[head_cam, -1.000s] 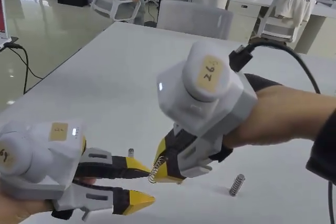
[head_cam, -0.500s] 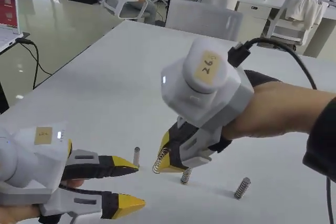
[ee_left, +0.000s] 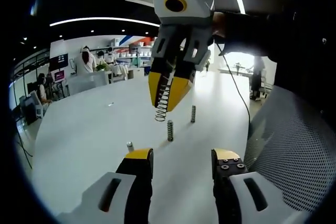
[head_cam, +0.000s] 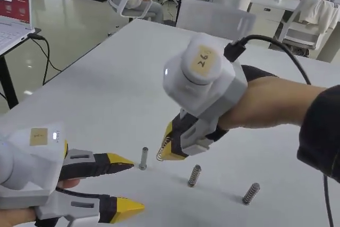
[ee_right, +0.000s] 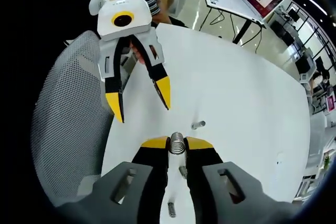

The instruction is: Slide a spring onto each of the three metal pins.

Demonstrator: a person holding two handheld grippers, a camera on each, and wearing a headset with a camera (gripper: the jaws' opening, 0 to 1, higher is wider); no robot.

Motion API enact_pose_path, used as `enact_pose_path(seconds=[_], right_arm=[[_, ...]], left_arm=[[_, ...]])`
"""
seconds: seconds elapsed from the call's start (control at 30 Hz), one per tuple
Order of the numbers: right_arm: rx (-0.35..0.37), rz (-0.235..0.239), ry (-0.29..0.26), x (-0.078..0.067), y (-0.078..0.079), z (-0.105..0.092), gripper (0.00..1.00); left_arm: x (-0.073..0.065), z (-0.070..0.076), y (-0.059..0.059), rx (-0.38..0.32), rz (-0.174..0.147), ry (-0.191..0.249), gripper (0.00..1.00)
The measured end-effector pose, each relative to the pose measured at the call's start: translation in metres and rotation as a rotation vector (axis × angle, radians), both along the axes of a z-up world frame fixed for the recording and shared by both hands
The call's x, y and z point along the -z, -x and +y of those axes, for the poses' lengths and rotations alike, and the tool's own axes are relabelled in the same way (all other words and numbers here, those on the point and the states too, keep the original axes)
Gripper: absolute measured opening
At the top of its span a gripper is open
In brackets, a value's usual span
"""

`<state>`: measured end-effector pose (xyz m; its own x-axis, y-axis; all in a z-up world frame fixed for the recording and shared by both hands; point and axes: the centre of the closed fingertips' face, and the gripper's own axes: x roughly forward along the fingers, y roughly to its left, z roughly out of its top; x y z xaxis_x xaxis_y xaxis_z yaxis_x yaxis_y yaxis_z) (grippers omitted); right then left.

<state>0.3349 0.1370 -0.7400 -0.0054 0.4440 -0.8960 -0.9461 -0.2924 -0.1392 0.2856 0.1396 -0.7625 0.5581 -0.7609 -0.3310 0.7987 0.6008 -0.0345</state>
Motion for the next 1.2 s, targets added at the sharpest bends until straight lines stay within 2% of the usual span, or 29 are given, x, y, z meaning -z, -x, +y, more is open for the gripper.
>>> enact_pose_path(seconds=[0.4, 0.6, 0.77, 0.9, 1.2], right_arm=[[0.015, -0.013, 0.013, 0.020, -0.024, 0.019, 0.13], [0.028, -0.019, 0.018, 0.030, -0.036, 0.025, 0.13], [0.034, -0.009, 0.012, 0.036, -0.041, 0.031, 0.13], [0.037, -0.007, 0.029, 0.045, -0.045, 0.032, 0.13], [0.037, 0.006, 0.020, 0.046, -0.046, 0.036, 0.13]], left_arm=[[0.007, 0.010, 0.004, -0.037, 0.015, 0.009, 0.47], [0.009, 0.008, 0.005, -0.031, 0.027, 0.013, 0.48], [0.012, 0.005, 0.006, -0.023, 0.034, 0.012, 0.48], [0.013, 0.005, 0.007, -0.024, 0.040, 0.013, 0.48], [0.015, 0.008, 0.005, -0.034, 0.047, 0.014, 0.48]])
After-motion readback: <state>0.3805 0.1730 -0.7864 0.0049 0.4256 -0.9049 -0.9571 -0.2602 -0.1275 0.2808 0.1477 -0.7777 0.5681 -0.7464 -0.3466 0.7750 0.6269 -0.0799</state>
